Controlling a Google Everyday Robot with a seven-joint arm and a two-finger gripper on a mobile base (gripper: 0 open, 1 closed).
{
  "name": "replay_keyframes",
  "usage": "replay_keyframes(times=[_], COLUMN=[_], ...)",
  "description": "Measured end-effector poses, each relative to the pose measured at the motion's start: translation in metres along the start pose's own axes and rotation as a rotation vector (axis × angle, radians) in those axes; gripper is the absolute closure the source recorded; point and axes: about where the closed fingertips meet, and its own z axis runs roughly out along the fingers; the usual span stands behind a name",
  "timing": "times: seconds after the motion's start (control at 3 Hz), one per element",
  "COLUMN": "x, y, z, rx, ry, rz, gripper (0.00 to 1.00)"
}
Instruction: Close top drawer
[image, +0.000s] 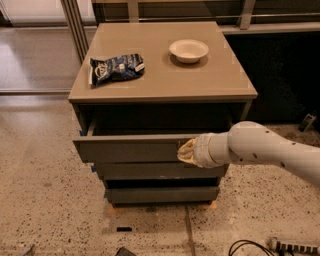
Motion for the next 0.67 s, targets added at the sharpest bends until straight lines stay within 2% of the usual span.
replay_keyframes(times=[0.33, 0.67], x=[-0.005, -0.003], y=[0.002, -0.015], z=[0.009, 0.02], rx=[0.004, 0.037], ry=[-0.006, -0.014], rz=[-0.004, -0.026], gripper=[1.0, 1.0])
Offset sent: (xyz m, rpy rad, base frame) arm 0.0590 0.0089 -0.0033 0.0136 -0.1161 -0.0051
